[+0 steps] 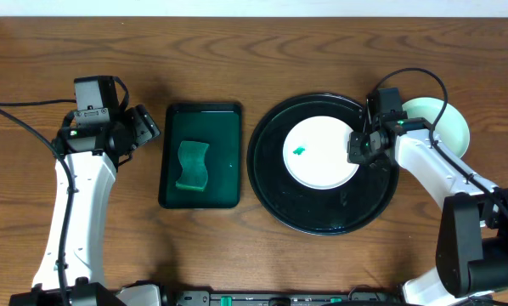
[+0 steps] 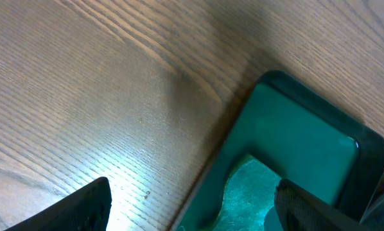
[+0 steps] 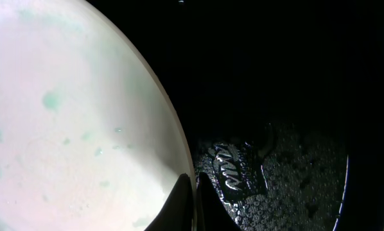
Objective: Clean dirty plates on tray and stack at the side
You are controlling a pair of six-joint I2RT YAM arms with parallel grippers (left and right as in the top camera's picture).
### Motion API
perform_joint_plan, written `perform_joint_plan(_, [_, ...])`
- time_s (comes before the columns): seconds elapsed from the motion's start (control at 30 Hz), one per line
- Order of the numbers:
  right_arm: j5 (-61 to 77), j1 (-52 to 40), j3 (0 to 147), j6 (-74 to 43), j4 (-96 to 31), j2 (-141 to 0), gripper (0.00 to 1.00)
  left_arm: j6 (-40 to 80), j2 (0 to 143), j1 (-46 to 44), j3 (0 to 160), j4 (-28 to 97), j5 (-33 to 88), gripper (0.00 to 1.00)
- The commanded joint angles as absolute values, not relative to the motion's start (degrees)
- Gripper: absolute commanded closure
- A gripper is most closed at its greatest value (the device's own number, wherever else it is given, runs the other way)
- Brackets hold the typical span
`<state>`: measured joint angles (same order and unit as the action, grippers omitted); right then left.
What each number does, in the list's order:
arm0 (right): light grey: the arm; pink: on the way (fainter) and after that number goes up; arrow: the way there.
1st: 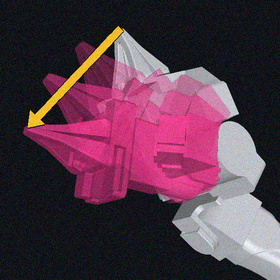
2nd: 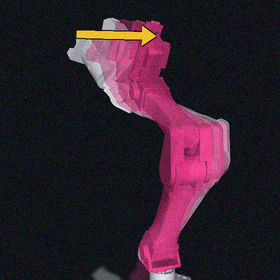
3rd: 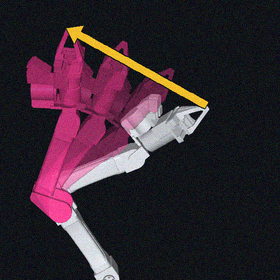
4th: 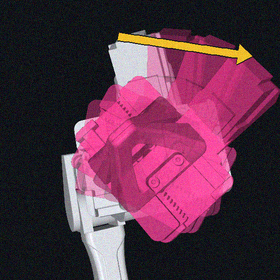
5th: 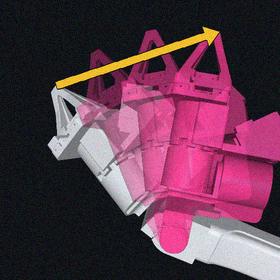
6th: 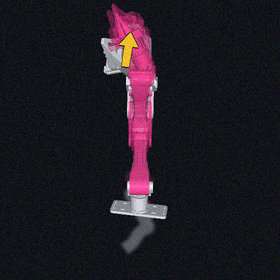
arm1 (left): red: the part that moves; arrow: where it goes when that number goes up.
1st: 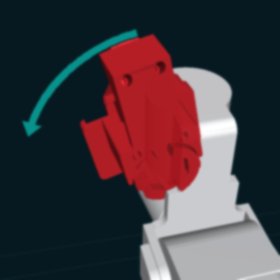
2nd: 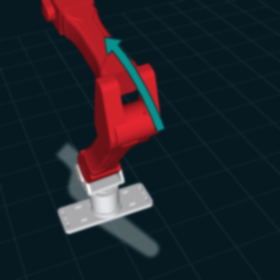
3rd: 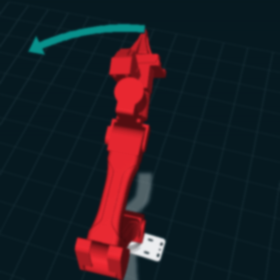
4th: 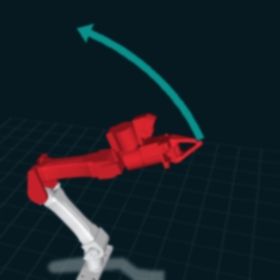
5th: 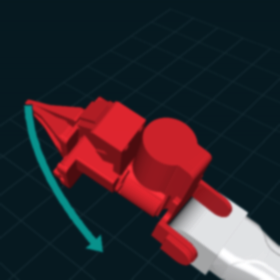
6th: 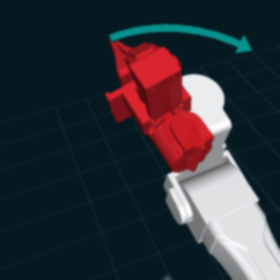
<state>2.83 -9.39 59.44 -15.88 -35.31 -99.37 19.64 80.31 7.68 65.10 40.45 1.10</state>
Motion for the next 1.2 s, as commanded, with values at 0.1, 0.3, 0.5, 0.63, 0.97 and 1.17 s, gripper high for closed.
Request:
perform_joint_plan(0.1, [3.5,-11.6,59.0,-12.7,-35.3,-99.9,0.96,19.8,80.4,7.8,65.9,40.5,0.6,0.18])
perform_joint_plan(0.3, [2.8,-12.6,59.0,-12.6,-35.1,-99.9,0.77,19.8,80.4,7.8,65.9,40.5,0.6,0.18])
perform_joint_plan(0.5, [2.4,-12.6,59.0,-12.6,-34.8,-99.9,0.66,19.8,80.4,7.8,65.9,40.5,0.6,0.18])
perform_joint_plan(0.63, [2.4,-12.6,59.0,-12.6,-34.8,-99.9,0.65,19.8,80.4,7.8,65.9,40.5,0.6,0.18])
perform_joint_plan(0.97, [2.4,-12.6,59.0,-12.6,-34.7,-99.9,0.64,19.9,80.4,7.8,65.9,39.6,1.1,0.18])
perform_joint_plan(1.17, [2.4,-12.6,59.0,-12.6,-34.7,-99.9,0.63,20.2,80.5,7.6,65.5,50.2,8.4,0.18])
